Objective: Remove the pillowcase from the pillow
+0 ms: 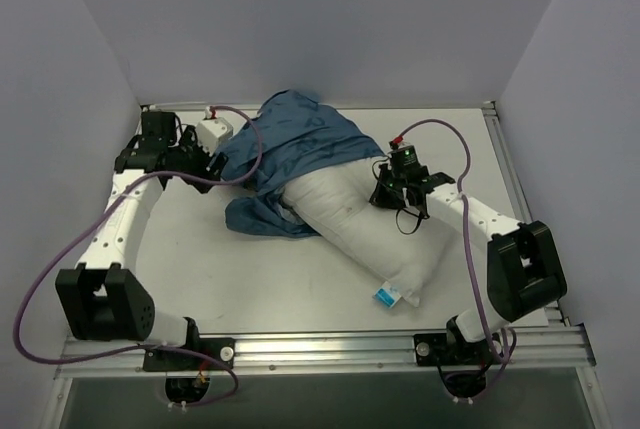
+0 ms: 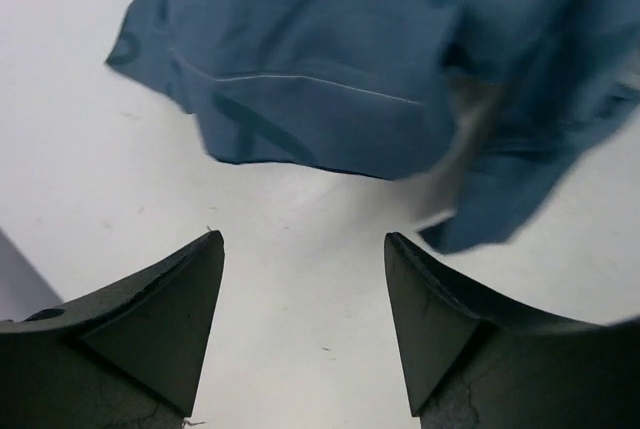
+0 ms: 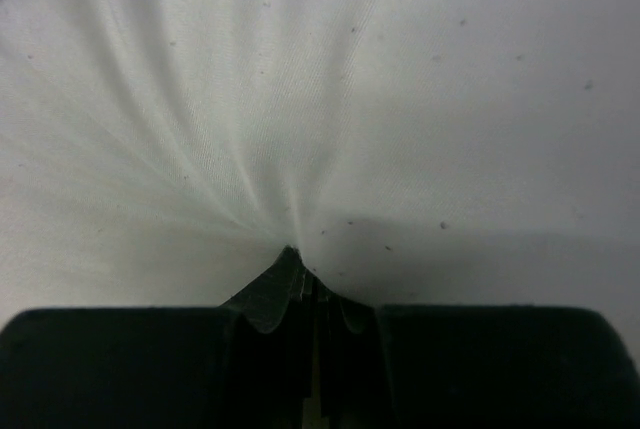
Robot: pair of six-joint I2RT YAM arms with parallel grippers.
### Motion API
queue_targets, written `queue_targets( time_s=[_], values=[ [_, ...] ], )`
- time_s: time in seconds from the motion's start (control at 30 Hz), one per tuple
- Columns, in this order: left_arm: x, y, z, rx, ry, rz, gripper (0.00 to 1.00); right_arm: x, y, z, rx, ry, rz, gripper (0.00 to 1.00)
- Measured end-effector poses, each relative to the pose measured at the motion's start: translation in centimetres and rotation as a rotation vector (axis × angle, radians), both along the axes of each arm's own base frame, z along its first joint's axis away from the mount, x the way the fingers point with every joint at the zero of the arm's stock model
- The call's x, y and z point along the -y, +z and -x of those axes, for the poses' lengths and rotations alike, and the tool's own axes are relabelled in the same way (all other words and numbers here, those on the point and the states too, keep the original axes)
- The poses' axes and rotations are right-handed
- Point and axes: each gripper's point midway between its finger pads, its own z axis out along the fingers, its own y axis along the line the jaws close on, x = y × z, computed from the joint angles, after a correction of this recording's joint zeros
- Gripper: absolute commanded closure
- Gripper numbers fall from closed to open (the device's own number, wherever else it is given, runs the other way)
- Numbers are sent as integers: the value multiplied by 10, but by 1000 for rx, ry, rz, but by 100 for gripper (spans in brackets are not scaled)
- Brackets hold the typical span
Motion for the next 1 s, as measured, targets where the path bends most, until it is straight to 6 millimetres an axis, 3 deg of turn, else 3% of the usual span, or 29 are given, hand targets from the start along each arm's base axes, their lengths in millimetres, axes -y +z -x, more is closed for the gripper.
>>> queue_targets(
  time_s=[0.07, 0.17, 0.3, 0.47, 0.63, 0.67, 0.7, 0.77, 0.8, 1.0],
  values=[
    [-16, -14, -26, 13, 52, -77, 24, 0, 0, -1, -5, 5, 8, 100],
    [-42, -54, -60, -14, 117, -228, 21, 1, 0, -2, -11, 11, 23, 100],
    [-59, -95, -72, -64, 121, -356, 18, 1, -1, -3, -14, 15, 28, 100],
    [-59, -101, -73, -12, 98, -390, 3, 1, -2, -4, -18, 15, 29, 100],
    [-32, -87, -96, 104, 84, -325, 3, 1, -4, -6, -25, 16, 34, 100],
    [-25, -84, -101, 130, 79, -307, 6, 2, -4, -7, -25, 13, 34, 100],
    [-18, -82, -106, 151, 76, -289, 29, 3, -3, -7, -24, 11, 34, 100],
    [-4, -84, -113, 167, 74, -246, 66, 6, -3, -9, -22, 2, 35, 100],
    [1, -87, -114, 164, 69, -229, 97, 8, -2, -10, -21, -1, 35, 100],
    [7, -93, -121, 190, 134, -142, 98, 16, -1, -15, -17, -21, 33, 100]
  ],
)
